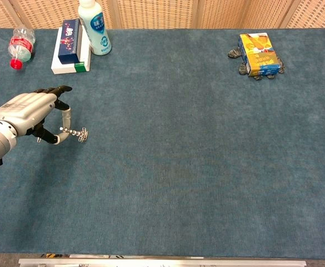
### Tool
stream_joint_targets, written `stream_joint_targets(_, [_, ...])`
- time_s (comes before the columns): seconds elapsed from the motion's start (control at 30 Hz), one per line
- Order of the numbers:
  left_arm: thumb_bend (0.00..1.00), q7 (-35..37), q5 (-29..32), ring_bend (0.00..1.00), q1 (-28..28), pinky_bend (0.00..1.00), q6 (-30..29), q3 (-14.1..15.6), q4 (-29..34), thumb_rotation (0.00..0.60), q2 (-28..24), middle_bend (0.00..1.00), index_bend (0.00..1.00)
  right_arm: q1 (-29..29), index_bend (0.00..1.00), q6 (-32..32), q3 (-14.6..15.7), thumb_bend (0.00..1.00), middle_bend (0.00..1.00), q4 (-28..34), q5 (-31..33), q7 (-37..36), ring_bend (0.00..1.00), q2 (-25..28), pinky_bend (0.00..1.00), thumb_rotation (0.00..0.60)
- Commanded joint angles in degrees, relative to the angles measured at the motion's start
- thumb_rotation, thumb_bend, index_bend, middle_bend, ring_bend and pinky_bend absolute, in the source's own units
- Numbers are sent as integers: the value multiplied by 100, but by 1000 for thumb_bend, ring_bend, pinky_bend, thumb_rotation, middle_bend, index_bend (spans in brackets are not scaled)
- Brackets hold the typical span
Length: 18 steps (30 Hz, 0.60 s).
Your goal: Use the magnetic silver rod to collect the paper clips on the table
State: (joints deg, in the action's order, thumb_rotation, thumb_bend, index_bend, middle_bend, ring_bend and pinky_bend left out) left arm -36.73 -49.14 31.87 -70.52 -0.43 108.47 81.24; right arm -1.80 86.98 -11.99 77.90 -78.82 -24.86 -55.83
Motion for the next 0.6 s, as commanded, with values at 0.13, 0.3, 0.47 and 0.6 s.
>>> stream_joint_targets(0.13, [361, 22, -12, 0, -32, 0, -13, -12, 20, 600, -40, 35, 614, -13, 241, -5, 3, 369, 156, 32, -8, 36, 0, 7, 9, 600])
stream_joint_targets(0.3, [361, 13, 32, 0, -43, 0, 26, -8, -24, 600, -27, 35, 614, -27, 241, -25, 14, 369, 156, 23, -14, 37, 0, -10, 9, 600])
stream_joint_targets(0.47, [361, 12, 44, 0, -42, 0, 56, -21, -54, 600, 0, 35, 615, -23, 241, -19, 14, 369, 156, 8, -8, 20, 0, -12, 9, 600])
stream_joint_targets(0.6, [361, 11, 27, 0, -55, 0, 37, -31, -33, 600, -16, 37, 616, -19, 241, -26, 17, 369, 156, -12, 3, -2, 0, -14, 9, 600])
